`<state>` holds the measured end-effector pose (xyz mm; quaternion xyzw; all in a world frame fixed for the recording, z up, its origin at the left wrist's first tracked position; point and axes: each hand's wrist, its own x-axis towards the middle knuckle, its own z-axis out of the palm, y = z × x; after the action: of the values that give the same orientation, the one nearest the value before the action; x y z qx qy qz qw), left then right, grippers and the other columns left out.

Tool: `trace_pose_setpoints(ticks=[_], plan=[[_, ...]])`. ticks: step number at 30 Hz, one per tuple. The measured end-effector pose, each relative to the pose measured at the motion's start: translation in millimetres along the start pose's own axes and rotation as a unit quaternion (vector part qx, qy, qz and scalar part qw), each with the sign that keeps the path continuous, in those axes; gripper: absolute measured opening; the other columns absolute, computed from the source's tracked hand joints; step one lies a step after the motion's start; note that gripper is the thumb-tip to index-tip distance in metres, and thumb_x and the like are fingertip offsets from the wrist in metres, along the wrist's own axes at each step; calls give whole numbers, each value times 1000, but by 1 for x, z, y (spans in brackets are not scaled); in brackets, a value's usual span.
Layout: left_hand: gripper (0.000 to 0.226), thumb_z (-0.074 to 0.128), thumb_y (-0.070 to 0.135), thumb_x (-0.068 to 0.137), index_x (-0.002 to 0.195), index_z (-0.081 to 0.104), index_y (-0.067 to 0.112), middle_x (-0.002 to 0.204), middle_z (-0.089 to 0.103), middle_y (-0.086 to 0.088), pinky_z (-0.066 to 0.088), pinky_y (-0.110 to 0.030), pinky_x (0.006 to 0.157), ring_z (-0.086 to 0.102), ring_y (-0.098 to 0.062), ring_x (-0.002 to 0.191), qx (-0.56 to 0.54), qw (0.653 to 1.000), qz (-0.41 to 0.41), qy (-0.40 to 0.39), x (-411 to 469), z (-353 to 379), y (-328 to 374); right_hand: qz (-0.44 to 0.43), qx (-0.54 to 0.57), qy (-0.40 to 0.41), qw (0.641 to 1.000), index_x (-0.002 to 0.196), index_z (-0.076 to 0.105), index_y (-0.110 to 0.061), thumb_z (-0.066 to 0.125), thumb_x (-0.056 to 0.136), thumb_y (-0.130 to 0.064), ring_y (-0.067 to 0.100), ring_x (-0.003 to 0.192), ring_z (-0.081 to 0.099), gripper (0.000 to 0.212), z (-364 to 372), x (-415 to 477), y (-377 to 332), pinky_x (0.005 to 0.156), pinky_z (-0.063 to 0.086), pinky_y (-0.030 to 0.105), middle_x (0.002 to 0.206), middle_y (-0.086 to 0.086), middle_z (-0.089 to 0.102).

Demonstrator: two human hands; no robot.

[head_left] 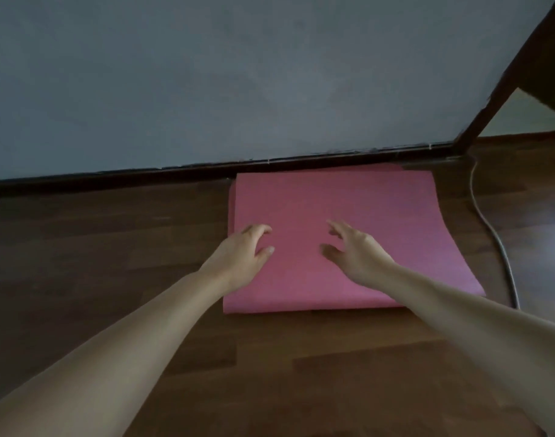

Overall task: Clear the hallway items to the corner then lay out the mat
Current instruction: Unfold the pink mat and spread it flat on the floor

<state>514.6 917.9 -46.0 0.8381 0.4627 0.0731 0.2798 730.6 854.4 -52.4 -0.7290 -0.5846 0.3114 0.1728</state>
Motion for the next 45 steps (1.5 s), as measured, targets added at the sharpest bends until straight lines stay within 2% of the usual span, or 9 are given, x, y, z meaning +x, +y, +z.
trace_pose_setpoints(ticks=[3, 10, 17, 22, 26, 30, 34, 38, 45], plan=[[50, 42, 34, 98, 144, 29, 21, 148, 36, -2, 30, -34, 108, 36, -19, 134, 68, 996, 9, -55, 17, 53, -24, 13, -109, -72, 991, 148, 15, -22, 53, 92, -41, 29, 124, 46, 70, 37, 7, 48, 98, 44, 44, 141, 10, 45], [72, 48, 37, 94, 149, 2, 30, 152, 28, -8, 31, -40, 109, 35, -26, 135, 147, 968, -17, -202, 29, 132, -54, 22, -215, -134, 967, 149, -4, -21, 56, 90, -38, 27, 130, 37, 86, 86, 5, 118, 103, 36, 42, 142, 8, 42], [85, 59, 29, 90, 150, -2, 25, 157, 11, -5, 26, -39, 113, 23, -27, 141, 243, 946, 41, -211, 45, 162, -64, 18, -262, -135, 955, 150, -7, -23, 55, 89, -19, 18, 145, 9, 87, 100, 11, 165, 117, 17, 35, 159, -5, 6], [74, 53, 10, 91, 149, 8, 21, 144, 27, -15, 39, -45, 103, 40, -35, 125, 303, 922, 59, -234, 51, 174, -57, -2, -282, -125, 951, 151, -2, -23, 47, 84, 7, 15, 145, 9, 88, 105, 16, 169, 114, 21, 29, 158, -9, 7], [63, 46, -11, 86, 140, 26, 13, 126, 41, -18, 46, -45, 92, 54, -36, 108, 300, 925, 73, -221, 51, 178, -57, 0, -279, -144, 950, 151, 6, -24, 38, 85, 9, 13, 145, 12, 81, 106, 23, 162, 111, 29, 31, 157, -11, 10], [61, 41, -14, 86, 139, 29, 13, 127, 43, -20, 43, -45, 93, 51, -38, 112, 302, 921, 81, -233, 44, 168, -77, -7, -273, -166, 948, 150, 8, -27, 37, 86, 8, 12, 145, 13, 79, 117, 23, 143, 112, 29, 31, 157, -12, 11], [60, 36, -8, 90, 142, 26, 20, 137, 39, -19, 39, -45, 100, 44, -38, 124, 297, 914, 56, -272, 20, 141, -125, -51, -266, -194, 943, 151, 9, -27, 38, 89, 4, 12, 145, 12, 75, 147, 24, 106, 115, 23, 31, 158, -10, 12], [65, 32, -1, 94, 148, 15, 30, 154, 21, -14, 29, -45, 111, 28, -36, 137, 288, 909, -14, -302, -21, 108, -185, -109, -262, -223, 933, 150, 9, -26, 33, 92, 2, 16, 145, 14, 69, 191, 33, 56, 114, 22, 33, 158, -6, 13], [76, 36, -1, 94, 148, 4, 41, 155, 20, -12, 30, -41, 109, 33, -32, 135, 275, 922, -90, -258, -99, 56, -270, -172, -257, -235, 921, 151, 5, -28, 34, 96, 2, 17, 146, 7, 69, 271, 49, -29, 117, 15, 34, 159, -8, 6]])
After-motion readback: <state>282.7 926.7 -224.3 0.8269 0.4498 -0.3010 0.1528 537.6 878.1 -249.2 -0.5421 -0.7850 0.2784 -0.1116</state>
